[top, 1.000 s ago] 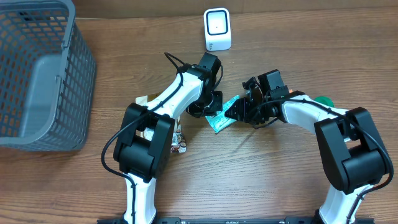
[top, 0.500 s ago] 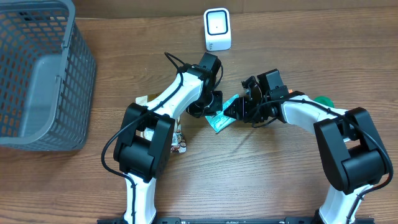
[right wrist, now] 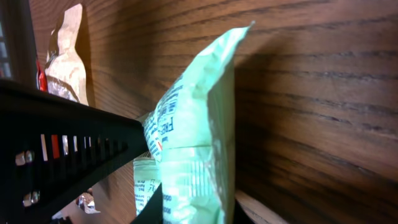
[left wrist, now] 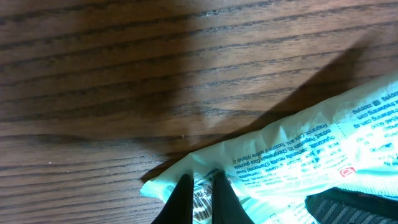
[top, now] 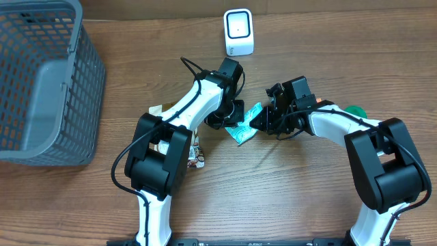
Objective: Scan the item barcode
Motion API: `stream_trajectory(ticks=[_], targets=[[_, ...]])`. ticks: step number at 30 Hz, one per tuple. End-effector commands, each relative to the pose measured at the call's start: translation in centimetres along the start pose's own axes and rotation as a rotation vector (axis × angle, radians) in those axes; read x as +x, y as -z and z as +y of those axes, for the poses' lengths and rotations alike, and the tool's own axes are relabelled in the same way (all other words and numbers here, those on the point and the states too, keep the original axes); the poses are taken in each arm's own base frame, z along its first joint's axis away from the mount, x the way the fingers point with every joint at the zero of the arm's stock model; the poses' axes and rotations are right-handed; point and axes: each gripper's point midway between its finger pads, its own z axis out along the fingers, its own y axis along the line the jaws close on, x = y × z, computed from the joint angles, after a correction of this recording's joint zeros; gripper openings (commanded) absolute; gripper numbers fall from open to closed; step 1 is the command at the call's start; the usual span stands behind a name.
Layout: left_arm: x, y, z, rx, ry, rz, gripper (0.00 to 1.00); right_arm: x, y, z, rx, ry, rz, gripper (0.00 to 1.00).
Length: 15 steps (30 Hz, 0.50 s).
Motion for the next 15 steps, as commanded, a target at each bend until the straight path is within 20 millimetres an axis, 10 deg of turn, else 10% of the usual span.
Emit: stream_trajectory(ticks=[1, 15], targets=[[0.0, -2.4, 2.6, -0.098, 0.001, 0.028, 0.04, 0.7, -0.3, -0.3, 0.014, 0.026, 0.02, 0.1], [-4.0, 4.6, 4.3, -0.034, 0.08, -0.089, 0.04, 0.7, 0.4, 0.7, -0.005, 0.108, 0.018, 0.09]])
